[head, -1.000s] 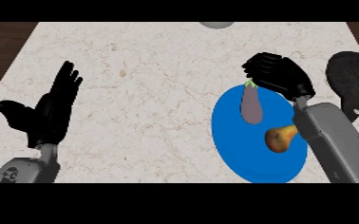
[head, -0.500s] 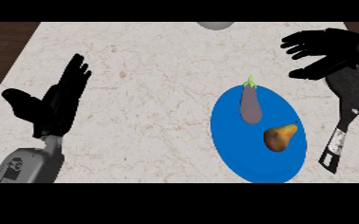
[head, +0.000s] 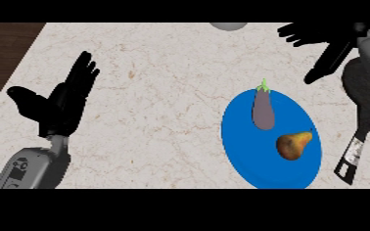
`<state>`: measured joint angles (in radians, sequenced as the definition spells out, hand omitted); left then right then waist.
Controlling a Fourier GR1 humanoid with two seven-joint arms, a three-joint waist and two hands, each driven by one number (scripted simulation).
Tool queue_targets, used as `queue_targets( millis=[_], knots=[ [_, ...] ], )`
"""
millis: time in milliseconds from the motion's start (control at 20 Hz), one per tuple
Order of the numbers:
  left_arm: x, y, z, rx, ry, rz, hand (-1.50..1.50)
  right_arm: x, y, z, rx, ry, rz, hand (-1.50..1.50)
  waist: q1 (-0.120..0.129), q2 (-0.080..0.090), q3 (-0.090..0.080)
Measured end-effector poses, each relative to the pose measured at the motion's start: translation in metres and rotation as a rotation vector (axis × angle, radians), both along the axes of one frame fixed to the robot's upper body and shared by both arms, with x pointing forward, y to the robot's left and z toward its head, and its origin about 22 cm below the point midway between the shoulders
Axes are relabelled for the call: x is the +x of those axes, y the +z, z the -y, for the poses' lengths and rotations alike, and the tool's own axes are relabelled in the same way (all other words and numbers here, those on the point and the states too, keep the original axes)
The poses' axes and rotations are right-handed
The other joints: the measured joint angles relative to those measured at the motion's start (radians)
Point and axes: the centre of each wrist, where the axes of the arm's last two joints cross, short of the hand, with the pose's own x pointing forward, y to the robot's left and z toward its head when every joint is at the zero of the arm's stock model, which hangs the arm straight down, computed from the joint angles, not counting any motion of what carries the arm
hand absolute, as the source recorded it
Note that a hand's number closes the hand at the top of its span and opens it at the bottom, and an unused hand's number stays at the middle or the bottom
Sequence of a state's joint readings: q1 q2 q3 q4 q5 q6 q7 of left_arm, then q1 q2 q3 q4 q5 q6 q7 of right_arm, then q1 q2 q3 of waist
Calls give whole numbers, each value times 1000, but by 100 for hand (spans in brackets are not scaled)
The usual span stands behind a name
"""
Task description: Pick the eggplant from the plate and place it in the pan
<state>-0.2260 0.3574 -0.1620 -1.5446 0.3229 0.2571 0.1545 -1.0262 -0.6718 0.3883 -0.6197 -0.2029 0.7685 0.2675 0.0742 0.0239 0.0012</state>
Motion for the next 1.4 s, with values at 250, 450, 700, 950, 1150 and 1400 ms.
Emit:
queue_targets(
  millis=[250,450,700,950,1150,1400],
  knots=[
    [4,4,5,5,-10,4,0,14,-2,-38,-120,152,-76,-150,8,3,0],
    [5,4,8,-1,-17,0,0,21,-12,-64,-203,267,-168,-150,9,4,0],
    [7,3,3,-4,-8,-4,0,23,-24,-81,-282,394,-309,-150,2,3,0],
    [8,3,-2,-6,3,-9,0,26,-21,-96,-348,456,-330,-150,-10,-1,0],
    [5,5,-2,-2,4,-8,0,24,-23,-119,-437,529,-316,-150,-14,-4,0],
    [1,3,-4,-5,16,-12,0,23,-18,-140,-538,585,-284,-150,-18,-6,0]
  ],
)
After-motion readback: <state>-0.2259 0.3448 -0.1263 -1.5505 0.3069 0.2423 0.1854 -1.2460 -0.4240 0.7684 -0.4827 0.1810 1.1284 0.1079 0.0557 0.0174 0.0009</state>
